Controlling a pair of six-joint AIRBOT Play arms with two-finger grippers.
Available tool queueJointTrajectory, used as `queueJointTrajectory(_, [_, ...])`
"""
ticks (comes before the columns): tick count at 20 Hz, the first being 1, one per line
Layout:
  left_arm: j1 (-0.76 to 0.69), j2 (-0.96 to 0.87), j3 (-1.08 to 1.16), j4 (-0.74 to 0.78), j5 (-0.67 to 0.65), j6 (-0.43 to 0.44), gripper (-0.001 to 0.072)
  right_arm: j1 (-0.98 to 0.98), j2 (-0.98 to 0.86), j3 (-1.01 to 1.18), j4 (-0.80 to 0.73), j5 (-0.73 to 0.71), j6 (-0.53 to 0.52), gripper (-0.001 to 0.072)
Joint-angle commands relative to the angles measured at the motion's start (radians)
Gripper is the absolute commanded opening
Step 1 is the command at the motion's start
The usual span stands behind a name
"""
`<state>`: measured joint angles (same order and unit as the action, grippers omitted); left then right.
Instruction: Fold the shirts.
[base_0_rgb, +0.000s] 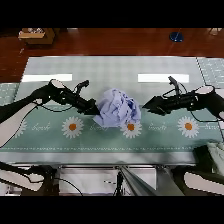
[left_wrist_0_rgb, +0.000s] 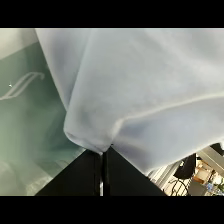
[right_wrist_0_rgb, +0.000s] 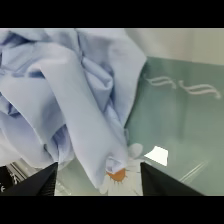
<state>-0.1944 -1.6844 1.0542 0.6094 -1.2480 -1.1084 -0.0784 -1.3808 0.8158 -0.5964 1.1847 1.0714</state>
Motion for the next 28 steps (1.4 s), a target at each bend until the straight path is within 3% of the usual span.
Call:
queueJointTrajectory(1, [0.001, 0.001, 0.001, 0.0, -0.003, 0.0, 0.0025, 0.102, -0.033, -0.016, 0.03, -0.108, -0.028, 0.0578])
queueJointTrajectory(3, [0.001, 0.001, 0.001, 0.0, -0.011, 0.001, 0.0025, 0.16, -0.053, -0.016, 0.029, -0.175, -0.007, 0.0566])
queueJointTrajectory(4, [0.001, 0.001, 0.001, 0.0, -0.014, 0.001, 0.0025, 0.18, -0.062, -0.016, 0.028, -0.203, -0.003, 0.0512])
queueJointTrajectory(6, [0.001, 0.001, 0.001, 0.0, -0.021, 0.022, 0.0025, 0.193, -0.063, -0.016, 0.018, -0.257, 0.006, 0.0274])
queueJointTrajectory(7, [0.002, 0.001, 0.003, 0.0, -0.027, 0.024, 0.0024, 0.191, -0.062, -0.015, 0.018, -0.27, 0.01, 0.0109])
queueJointTrajectory(8, [0.004, 0.002, 0.012, 0.0, -0.042, 0.024, 0.0024, 0.183, -0.056, -0.014, 0.026, -0.269, 0.014, 0.003])
queueJointTrajectory(15, [0.13, 0.187, 0.268, 0.0, -0.206, 0.047, 0.0022, 0.0, 0.237, 0.067, 0.004, -0.137, 0.015, 0.0029])
queueJointTrajectory(19, [0.18, 0.313, 0.478, 0.0, -0.239, 0.0, 0.0022, -0.051, 0.428, 0.229, 0.003, -0.119, 0.037, 0.0028])
queueJointTrajectory(24, [0.182, 0.402, 0.768, 0.0, -0.257, -0.058, 0.0022, -0.051, 0.513, 0.513, -0.02, -0.113, 0.089, 0.0028])
queueJointTrajectory(28, [0.183, 0.458, 1.007, 0.034, -0.256, -0.077, 0.0022, -0.051, 0.518, 0.744, -0.18, -0.1, 0.182, 0.0028])
